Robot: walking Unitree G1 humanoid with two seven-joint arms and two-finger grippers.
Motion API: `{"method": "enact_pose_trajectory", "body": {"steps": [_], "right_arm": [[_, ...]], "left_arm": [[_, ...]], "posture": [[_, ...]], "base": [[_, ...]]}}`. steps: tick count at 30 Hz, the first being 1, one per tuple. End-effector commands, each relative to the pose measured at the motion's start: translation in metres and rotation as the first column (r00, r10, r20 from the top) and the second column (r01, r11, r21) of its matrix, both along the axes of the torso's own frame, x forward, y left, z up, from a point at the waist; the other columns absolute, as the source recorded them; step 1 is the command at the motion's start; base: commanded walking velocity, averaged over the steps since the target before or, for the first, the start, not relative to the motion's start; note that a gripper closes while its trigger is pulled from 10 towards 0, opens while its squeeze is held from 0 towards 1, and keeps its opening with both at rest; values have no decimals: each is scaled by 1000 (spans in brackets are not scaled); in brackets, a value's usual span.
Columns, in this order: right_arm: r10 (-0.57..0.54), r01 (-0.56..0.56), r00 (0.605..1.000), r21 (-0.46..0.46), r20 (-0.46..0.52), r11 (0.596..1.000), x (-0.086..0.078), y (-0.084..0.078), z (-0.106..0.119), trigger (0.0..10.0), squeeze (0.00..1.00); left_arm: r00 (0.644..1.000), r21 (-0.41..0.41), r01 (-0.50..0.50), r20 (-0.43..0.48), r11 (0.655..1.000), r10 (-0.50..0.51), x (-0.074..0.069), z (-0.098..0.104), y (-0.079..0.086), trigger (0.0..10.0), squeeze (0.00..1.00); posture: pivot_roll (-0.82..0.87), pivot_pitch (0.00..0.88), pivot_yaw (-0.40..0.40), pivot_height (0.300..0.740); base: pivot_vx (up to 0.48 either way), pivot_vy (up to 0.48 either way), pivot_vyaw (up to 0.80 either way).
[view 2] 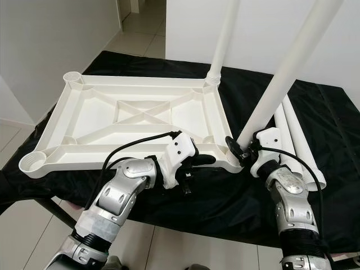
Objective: Building children table
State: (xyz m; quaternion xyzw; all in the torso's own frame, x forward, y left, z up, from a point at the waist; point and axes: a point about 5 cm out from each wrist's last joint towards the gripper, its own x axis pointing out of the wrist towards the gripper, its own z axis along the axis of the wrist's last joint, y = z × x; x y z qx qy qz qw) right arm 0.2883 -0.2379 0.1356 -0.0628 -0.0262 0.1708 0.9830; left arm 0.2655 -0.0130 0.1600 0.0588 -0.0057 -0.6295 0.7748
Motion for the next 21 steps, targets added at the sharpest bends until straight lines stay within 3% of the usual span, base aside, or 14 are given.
{"method": "enact_pose_trajectory", "body": {"steps": [1, 4, 10, 21], "right_arm": [[-26, 29, 996, 31, -90, 999, -5, -1, -19, 10000, 0], [-100, 113, 985, 89, -139, 990, -5, -2, -29, 10000, 0], [-121, 139, 981, 115, -151, 984, -4, 2, -33, 10000, 0], [-189, 206, 965, 79, -181, 975, 3, 11, -37, 10000, 0]], "left_arm": [[991, -5, -136, 16, 991, 137, 6, 1, 2, 10000, 0], [991, -6, -135, 16, 991, 135, 6, 2, 2, 10000, 0], [991, -6, -133, 15, 991, 133, 6, 2, 2, 10000, 0], [992, -11, -129, 11, 992, 129, 5, 1, 0, 10000, 0]], "posture": [[11, 0, -23, 740], [12, 0, -22, 740], [10, 0, -21, 740], [11, 0, -32, 740]], "base": [[0, 0, 0], [0, 0, 0], [0, 0, 0], [0, 0, 0]]}}
